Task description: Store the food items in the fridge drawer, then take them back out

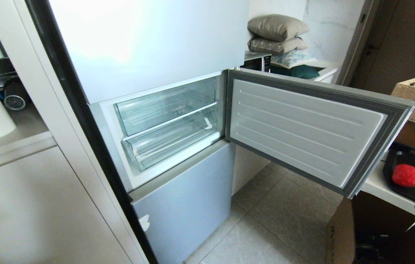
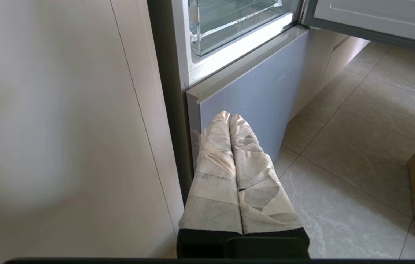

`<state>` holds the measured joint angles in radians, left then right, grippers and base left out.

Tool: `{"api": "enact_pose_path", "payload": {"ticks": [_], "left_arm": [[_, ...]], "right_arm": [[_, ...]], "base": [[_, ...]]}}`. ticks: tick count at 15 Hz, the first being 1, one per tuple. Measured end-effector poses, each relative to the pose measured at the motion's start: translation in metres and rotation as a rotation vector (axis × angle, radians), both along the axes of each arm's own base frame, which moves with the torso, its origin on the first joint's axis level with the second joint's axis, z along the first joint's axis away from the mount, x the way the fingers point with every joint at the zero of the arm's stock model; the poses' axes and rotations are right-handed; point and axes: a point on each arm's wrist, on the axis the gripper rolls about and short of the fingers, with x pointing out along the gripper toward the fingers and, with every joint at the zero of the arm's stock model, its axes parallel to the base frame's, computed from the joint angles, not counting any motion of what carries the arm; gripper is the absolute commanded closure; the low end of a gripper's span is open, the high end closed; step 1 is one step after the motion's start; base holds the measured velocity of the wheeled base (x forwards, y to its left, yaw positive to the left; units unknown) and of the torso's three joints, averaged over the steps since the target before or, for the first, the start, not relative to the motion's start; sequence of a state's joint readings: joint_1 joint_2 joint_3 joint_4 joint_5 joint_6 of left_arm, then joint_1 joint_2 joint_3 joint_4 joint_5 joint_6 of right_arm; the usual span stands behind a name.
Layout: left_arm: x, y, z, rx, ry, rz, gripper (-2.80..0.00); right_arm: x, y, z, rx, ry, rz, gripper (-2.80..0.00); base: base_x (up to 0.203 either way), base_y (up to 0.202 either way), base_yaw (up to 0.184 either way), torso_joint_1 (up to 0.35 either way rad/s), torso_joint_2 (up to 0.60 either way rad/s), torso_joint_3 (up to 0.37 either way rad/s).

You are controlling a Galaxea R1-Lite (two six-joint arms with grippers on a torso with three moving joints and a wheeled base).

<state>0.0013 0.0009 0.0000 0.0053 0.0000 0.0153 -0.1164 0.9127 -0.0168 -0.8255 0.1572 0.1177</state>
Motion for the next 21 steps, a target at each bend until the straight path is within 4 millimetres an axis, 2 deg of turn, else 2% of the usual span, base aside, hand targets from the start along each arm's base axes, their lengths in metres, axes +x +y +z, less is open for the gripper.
{"api": "enact_pose_path", "payload": {"ticks": [4, 7, 14, 16, 18, 21], "left_arm": [[0.0, 0.0, 0.0, -0.001, 0.0, 0.0, 0.0], [0.0, 0.0, 0.0, -0.002, 0.0, 0.0, 0.0], [0.0, 0.0, 0.0, -0.002, 0.0, 0.0, 0.0], [0.0, 0.0, 0.0, -0.002, 0.0, 0.001, 0.0], [0.0, 0.0, 0.0, -0.002, 0.0, 0.001, 0.0], [0.0, 0.0, 0.0, -0.002, 0.0, 0.0, 0.0]], "right_arm": [[-0.056, 0.007, -0.024, -0.132, 0.073, 0.018, 0.0], [-0.081, 0.007, -0.055, -0.246, 0.243, -0.065, 0.0], [-0.087, 0.008, -0.062, -0.314, 0.212, -0.019, 0.0], [-0.088, 0.008, -0.063, -0.3, 0.2, 0.041, 0.0], [-0.091, 0.008, -0.063, -0.271, 0.164, 0.084, 0.0], [-0.101, 0.007, -0.064, -0.263, 0.041, 0.034, 0.0]], "base": [[0.0, 0.0, 0.0, 0.0, 0.0, 0.0], [0.0, 0.0, 0.0, 0.0, 0.0, 0.0], [0.0, 0.0, 0.0, 0.0, 0.0, 0.0], [0.0, 0.0, 0.0, 0.0, 0.0, 0.0], [0.0, 0.0, 0.0, 0.0, 0.0, 0.0], [0.0, 0.0, 0.0, 0.0, 0.0, 0.0]]}}
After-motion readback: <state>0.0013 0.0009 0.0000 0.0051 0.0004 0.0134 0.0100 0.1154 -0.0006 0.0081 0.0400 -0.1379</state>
